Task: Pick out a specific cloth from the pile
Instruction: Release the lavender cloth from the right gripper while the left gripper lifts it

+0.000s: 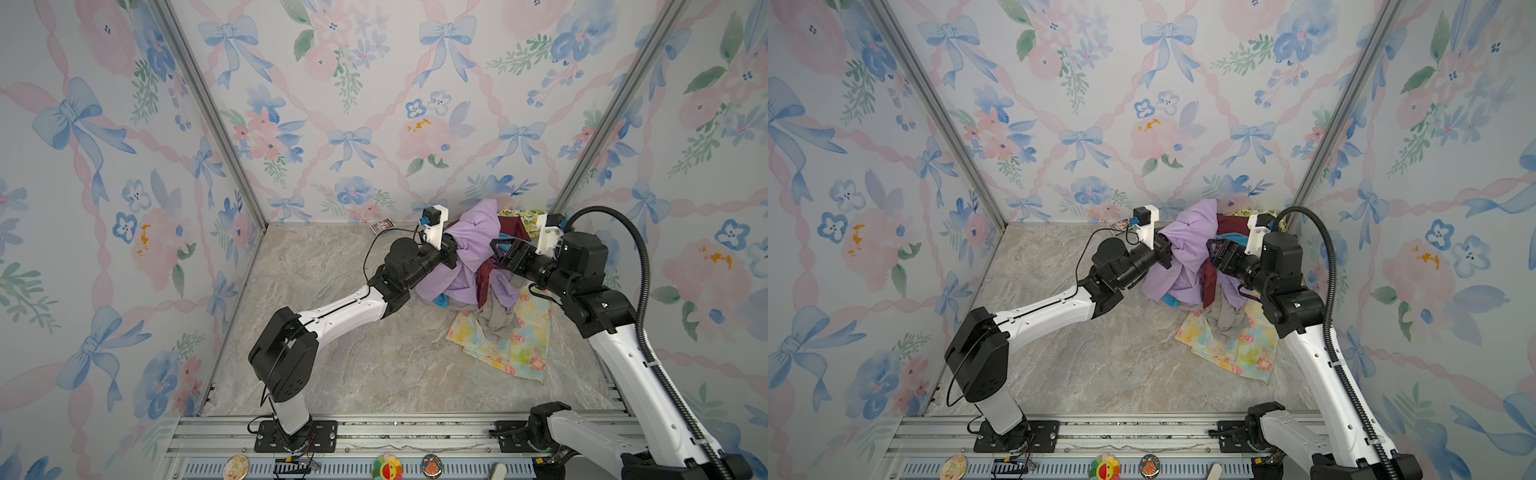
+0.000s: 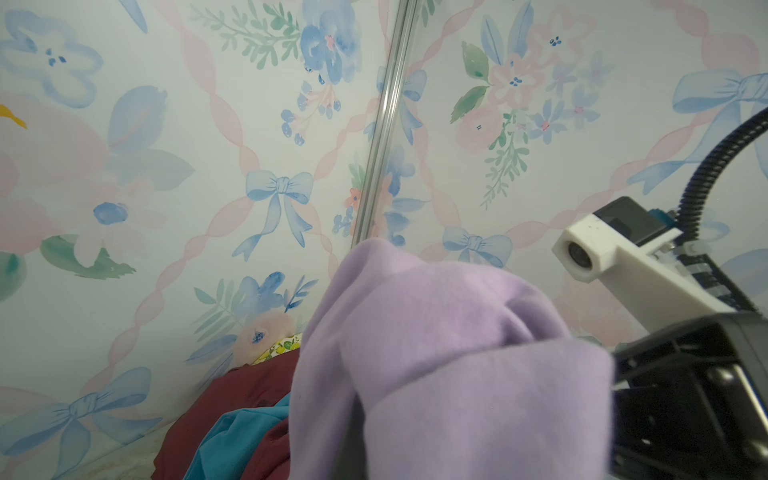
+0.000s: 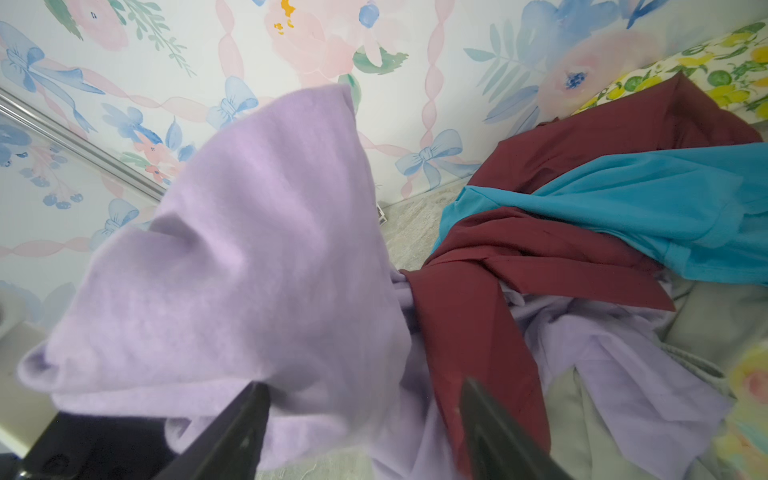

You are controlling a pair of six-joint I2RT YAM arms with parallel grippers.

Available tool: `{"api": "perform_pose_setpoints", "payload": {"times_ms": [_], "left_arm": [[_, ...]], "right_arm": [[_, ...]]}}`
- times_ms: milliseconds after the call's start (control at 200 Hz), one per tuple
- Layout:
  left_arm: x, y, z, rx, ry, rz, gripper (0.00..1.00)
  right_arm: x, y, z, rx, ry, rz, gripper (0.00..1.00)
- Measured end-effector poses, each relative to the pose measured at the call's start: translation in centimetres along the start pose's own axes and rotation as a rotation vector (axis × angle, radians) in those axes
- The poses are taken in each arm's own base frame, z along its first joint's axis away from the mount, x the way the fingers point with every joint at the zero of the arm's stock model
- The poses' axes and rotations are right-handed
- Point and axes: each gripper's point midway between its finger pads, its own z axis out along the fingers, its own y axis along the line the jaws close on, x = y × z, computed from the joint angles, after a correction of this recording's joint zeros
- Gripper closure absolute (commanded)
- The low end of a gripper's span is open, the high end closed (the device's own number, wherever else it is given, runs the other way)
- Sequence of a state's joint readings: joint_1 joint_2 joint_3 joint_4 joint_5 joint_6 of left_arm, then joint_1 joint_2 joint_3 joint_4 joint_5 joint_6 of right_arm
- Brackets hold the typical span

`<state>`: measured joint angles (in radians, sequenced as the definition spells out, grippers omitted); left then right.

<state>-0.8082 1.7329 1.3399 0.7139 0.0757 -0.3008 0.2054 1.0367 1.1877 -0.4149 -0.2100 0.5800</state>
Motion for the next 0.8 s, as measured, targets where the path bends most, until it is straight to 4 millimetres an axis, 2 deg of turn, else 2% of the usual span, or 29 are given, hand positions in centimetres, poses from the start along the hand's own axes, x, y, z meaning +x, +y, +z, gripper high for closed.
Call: {"api": "perform_pose_setpoints", "payload": {"times_ms": [140,315,450,575,800], "left_arm": [[-2.2,-0.5,0.7,0.006,-0.022,-0.009,1.00],[-6.8,-1.6,2.1,0.029,-0.105,-0.022,1.00],[-9.6,-2.3,3.4,0.048,-0.161,-0.033,1.00],[-11.0,-3.0,4.5,0.066,-0.172,-0.036,1.00],[-12.0,-4.2,5.8,0.084,-0.149,-0.040,1.00]], "right_arm": [[1.0,-1.5,0.0,0.031,0.007,-0.006,0.20],[2.3,-3.8,-0.3,0.089,0.006,-0.009,0.18],[3.3,-5.9,-0.7,0.142,0.004,-0.004,0.17],[3.4,-7.0,-1.1,0.174,-0.008,-0.010,0.17],[3.9,-8.7,-1.5,0.223,-0.019,-0.009,0.17]]}}
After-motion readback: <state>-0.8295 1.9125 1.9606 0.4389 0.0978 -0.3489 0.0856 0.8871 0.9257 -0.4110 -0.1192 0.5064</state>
